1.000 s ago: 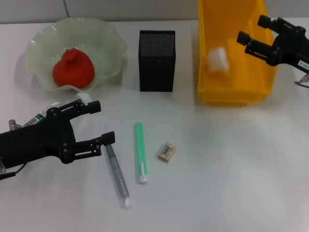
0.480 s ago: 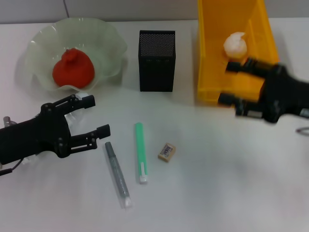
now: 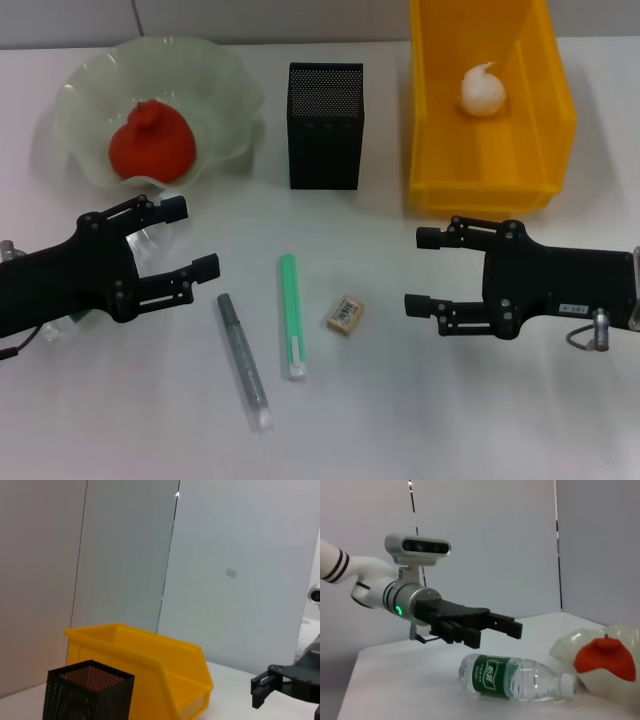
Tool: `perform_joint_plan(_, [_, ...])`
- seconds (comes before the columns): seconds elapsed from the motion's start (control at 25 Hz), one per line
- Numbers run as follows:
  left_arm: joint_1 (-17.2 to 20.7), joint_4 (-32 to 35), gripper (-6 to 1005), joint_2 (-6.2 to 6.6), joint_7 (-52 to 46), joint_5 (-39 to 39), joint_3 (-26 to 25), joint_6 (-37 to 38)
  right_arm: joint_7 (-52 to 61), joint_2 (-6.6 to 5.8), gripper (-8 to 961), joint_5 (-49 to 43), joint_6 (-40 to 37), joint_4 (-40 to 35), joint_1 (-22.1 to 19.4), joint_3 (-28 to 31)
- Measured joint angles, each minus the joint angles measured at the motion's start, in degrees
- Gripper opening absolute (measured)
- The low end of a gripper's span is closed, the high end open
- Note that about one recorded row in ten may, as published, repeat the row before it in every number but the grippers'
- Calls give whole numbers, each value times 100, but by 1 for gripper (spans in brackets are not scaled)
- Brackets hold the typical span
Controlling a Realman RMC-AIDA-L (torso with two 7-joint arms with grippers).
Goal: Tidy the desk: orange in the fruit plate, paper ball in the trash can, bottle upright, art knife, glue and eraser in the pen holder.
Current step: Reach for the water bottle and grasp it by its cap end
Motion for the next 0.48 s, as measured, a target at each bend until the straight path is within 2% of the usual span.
perform_joint_plan(0.32, [16,20,854,2,-50,-22,-79,-49,-22,-7,784,-10,103,28,2,4])
perform_joint_plan(0.48, [-117,259,854,53,-833,-32,-359,-1,-23,-9,784,-15,109,27,2,3])
